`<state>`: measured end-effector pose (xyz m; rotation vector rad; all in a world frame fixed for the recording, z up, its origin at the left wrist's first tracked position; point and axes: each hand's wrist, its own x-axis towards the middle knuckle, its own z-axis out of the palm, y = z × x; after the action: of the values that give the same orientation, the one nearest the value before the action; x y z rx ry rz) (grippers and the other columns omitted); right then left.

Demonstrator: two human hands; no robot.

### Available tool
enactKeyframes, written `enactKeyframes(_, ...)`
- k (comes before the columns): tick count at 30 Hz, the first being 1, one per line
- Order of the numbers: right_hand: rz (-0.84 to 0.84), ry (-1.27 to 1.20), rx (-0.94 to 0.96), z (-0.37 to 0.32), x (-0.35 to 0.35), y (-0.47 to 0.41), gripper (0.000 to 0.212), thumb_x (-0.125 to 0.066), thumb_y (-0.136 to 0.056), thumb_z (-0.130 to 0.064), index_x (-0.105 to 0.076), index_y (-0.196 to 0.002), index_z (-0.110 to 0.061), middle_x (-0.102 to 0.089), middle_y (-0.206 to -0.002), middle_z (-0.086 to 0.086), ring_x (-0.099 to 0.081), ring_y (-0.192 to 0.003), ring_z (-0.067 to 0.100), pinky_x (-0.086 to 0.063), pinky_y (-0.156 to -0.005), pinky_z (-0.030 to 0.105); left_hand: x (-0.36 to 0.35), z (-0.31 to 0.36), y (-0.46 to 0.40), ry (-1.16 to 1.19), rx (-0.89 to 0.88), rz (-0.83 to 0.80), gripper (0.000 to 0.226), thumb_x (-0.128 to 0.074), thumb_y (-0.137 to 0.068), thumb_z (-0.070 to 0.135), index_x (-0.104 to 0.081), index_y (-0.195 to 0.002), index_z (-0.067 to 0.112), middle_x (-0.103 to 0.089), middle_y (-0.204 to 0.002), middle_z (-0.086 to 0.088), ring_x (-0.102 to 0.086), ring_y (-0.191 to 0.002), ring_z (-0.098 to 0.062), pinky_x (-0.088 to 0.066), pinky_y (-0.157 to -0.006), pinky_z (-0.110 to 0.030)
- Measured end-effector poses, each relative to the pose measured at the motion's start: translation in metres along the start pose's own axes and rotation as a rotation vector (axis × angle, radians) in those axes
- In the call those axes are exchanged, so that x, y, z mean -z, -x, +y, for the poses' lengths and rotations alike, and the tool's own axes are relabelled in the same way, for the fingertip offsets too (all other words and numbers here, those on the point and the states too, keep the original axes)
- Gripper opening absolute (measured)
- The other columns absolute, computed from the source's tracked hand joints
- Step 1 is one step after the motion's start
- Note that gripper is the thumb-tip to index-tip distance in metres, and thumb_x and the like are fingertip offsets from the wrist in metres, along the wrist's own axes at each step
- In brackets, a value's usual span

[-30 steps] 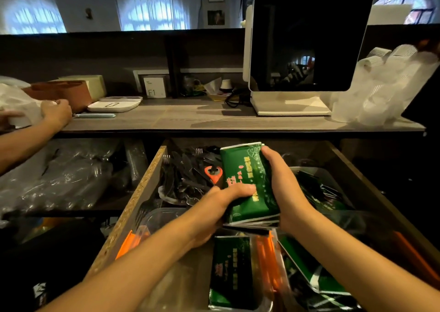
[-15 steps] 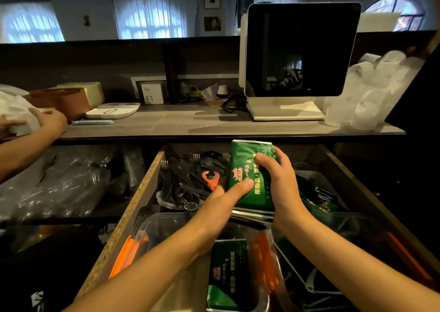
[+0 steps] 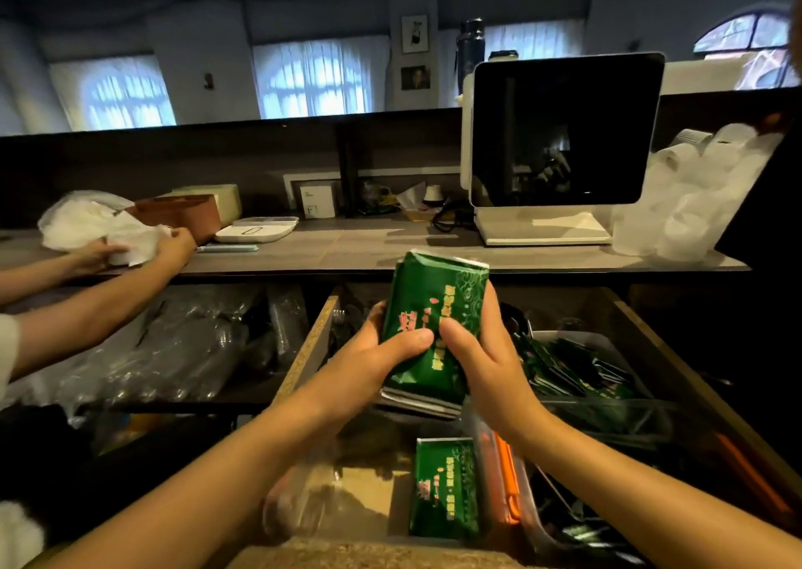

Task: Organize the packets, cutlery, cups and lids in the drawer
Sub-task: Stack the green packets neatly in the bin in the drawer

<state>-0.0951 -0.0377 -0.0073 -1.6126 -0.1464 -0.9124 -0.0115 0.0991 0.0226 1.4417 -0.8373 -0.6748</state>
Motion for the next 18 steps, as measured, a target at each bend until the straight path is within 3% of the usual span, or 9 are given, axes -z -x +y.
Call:
enactKeyframes(2,-0.102,0.046,-0.108,0.004,-0.008,0.003,0.058,-0.059,-0.085,-0.042,-0.041,-0.137,-0.025,-0.064,-0.123,-0.009,-0.061,-0.116,0.013,-0.050,-0.099,0.036,0.013,-0.003,0.012,0.016,0.063,0.039,0.081,-0.075,-0.060,0.045,-0.052,-0.134,0.022,-0.073,-0.119,-0.008,-0.070,-0.109,-0.025,-0.055,-0.096,-0.041)
enactKeyframes(5,-0.291,0.011,-0.417,0.014,-0.013,0.004,0.049,-0.060,-0.090,-0.049,-0.047,-0.133,-0.032,-0.063,-0.128,-0.008,-0.060,-0.119,0.010,-0.046,-0.106,0.042,0.029,-0.009,0.022,0.065,0.253,0.106,0.061,-0.081,-0.063,0.029,-0.066,-0.121,0.021,-0.075,-0.110,-0.015,-0.073,-0.096,-0.030,-0.055,-0.093,-0.047)
enactKeyframes(7,-0.404,0.142,-0.520,0.021,-0.008,0.007,0.052,-0.052,-0.091,-0.059,-0.055,-0.133,-0.027,-0.062,-0.130,-0.009,-0.059,-0.120,0.007,-0.042,-0.109,0.036,0.037,-0.011,0.031,0.036,0.427,0.119,0.044,-0.081,-0.064,0.029,-0.076,-0.106,0.017,-0.075,-0.108,-0.017,-0.070,-0.096,-0.032,-0.050,-0.100,-0.049)
enactKeyframes(9,-0.451,0.402,-0.488,0.021,0.000,0.008,0.050,-0.041,-0.099,-0.054,-0.062,-0.127,-0.018,-0.064,-0.127,-0.006,-0.059,-0.117,0.009,-0.043,-0.104,0.026,0.043,-0.017,0.037,0.012,0.594,0.105,0.043,-0.072,-0.073,0.033,-0.072,-0.108,0.009,-0.074,-0.109,-0.019,-0.070,-0.095,-0.032,-0.051,-0.098,-0.046)
enactKeyframes(11,-0.423,0.603,-0.392,0.020,0.010,0.007,0.046,-0.036,-0.104,-0.041,-0.063,-0.126,-0.012,-0.065,-0.126,0.003,-0.058,-0.118,0.014,-0.041,-0.100,0.025,0.045,-0.023,0.041,0.033,0.704,0.101,0.047,-0.070,-0.078,0.032,-0.067,-0.113,0.001,-0.073,-0.110,-0.022,-0.071,-0.090,-0.032,-0.054,-0.090,-0.042)
enactKeyframes(14,-0.329,0.614,-0.319,0.020,0.021,0.003,0.042,-0.038,-0.104,-0.037,-0.061,-0.131,-0.014,-0.064,-0.129,0.002,-0.056,-0.121,0.012,-0.041,-0.103,0.026,0.043,-0.035,0.038,0.058,0.823,0.095,0.046,-0.072,-0.079,0.029,-0.067,-0.111,-0.005,-0.072,-0.109,-0.025,-0.070,-0.091,-0.033,-0.053,-0.096,-0.043)
enactKeyframes(18,-0.162,0.618,-0.335,0.025,0.034,-0.003,0.040,-0.038,-0.104,-0.034,-0.069,-0.110,-0.011,-0.071,-0.102,0.003,-0.063,-0.098,0.015,-0.047,-0.091,0.035,0.039,-0.058,0.027,0.119,0.908,0.089,0.037,-0.073,-0.079,0.026,-0.073,-0.096,-0.006,-0.072,-0.101,-0.025,-0.070,-0.087,-0.034,-0.049,-0.103,-0.045)
